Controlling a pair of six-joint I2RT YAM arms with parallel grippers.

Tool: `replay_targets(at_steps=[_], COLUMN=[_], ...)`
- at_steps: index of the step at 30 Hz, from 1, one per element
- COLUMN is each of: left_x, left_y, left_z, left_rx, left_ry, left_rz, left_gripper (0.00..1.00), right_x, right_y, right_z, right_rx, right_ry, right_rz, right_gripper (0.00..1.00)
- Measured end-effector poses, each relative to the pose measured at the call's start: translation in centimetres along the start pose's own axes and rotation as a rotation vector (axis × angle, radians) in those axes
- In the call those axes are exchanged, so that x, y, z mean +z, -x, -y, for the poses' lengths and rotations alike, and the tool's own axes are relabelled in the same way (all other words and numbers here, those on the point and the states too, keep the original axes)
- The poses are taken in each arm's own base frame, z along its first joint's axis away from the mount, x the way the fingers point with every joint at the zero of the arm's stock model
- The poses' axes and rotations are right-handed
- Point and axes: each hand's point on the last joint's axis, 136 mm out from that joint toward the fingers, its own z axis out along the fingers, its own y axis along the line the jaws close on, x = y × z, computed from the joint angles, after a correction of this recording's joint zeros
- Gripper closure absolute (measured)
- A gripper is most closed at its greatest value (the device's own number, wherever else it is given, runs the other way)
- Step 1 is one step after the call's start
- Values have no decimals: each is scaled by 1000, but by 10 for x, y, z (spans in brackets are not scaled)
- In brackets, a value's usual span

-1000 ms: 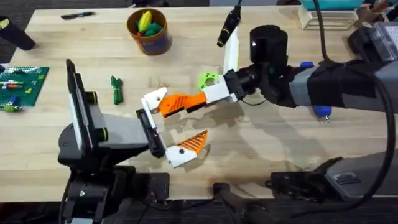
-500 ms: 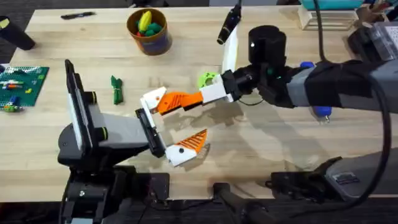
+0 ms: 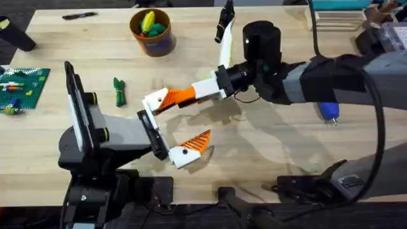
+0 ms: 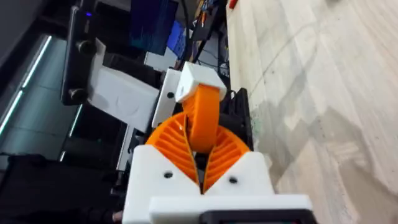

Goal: Pick up the gripper from the table and insert it into the empty holder that is missing its gripper. Then pick up a screw, insert it into the mounting hole, and use the screwdriver to tighten it. Finally, clean up the table by picking up the vegetable and placing it into the bucket.

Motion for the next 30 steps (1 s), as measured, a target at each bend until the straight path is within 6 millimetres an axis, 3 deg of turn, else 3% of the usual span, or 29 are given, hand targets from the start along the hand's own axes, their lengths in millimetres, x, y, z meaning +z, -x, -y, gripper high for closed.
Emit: replay_targets(at_steps=[17,19,20,26,30], left_x=[-1,-1,-1,0,0], left_y=[0,0,0,0,0], left_z=[-6,-6,-6,-1,5], left_rx=[0,0,1,1,6], left_ry=[31,31,32,4,-27], left_rz=[0,0,0,0,1], left_gripper=[15,15,15,15,15], right_x=[4,4,6,11,11], right_y=[5,5,6,4,5], right_z=[2,2,2,2,3], right_rx=[16,18,23,22,25], right_ry=[-23,-23,-29,-33,-41], right_rz=[22,23,26,22,29], right_gripper=[991,939,857,719,562])
